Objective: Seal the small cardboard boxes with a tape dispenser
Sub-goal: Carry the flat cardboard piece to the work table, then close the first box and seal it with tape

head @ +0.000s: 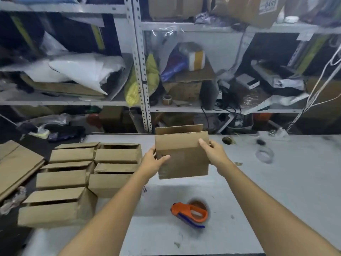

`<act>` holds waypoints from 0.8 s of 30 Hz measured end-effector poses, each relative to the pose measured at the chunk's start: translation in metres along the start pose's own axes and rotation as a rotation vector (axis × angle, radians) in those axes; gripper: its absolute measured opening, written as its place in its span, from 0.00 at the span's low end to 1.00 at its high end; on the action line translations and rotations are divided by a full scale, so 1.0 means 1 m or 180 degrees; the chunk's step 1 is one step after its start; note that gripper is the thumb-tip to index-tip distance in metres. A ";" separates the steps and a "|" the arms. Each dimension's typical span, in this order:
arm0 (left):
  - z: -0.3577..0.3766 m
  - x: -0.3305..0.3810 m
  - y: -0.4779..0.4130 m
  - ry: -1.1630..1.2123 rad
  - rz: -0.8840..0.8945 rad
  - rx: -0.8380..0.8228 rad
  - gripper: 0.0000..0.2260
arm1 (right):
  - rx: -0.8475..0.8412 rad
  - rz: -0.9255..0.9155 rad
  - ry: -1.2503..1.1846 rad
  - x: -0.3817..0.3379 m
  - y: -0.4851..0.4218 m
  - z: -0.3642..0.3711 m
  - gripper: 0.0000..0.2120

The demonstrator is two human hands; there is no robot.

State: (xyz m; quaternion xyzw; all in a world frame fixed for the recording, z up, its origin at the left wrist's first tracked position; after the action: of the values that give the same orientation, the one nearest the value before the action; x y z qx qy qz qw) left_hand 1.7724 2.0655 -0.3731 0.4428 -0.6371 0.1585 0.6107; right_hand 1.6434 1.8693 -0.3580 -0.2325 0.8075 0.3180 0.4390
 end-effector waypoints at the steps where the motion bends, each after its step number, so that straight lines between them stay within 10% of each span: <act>1: 0.004 -0.008 -0.004 0.0016 -0.0039 -0.0070 0.27 | 0.0002 0.0044 0.0029 0.010 -0.003 -0.001 0.18; 6: 0.023 -0.038 -0.024 0.0247 -0.0350 -0.0005 0.46 | -0.0104 0.0171 0.0038 0.054 -0.021 -0.006 0.20; 19: 0.038 -0.096 -0.050 0.0306 -0.0409 0.0073 0.17 | -0.0417 0.0457 -0.0001 0.117 -0.048 0.032 0.20; 24: 0.034 -0.109 -0.054 0.0210 -0.0472 0.0114 0.30 | -0.0334 0.0349 0.0263 0.129 -0.049 0.041 0.14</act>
State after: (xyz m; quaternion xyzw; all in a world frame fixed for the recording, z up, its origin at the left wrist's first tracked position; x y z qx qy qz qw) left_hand 1.7764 2.0500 -0.4982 0.4941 -0.5792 0.1387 0.6334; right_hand 1.6329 1.8521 -0.5009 -0.2235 0.8187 0.3736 0.3745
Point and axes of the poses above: each hand's wrist, its own y-axis away from the middle knuckle, its own z-axis out of the palm, x = y × z, the point moved 4 cm from there along -y, towards the middle knuckle, and after that the axes turned 8 degrees about y, right-handed, at the moved point
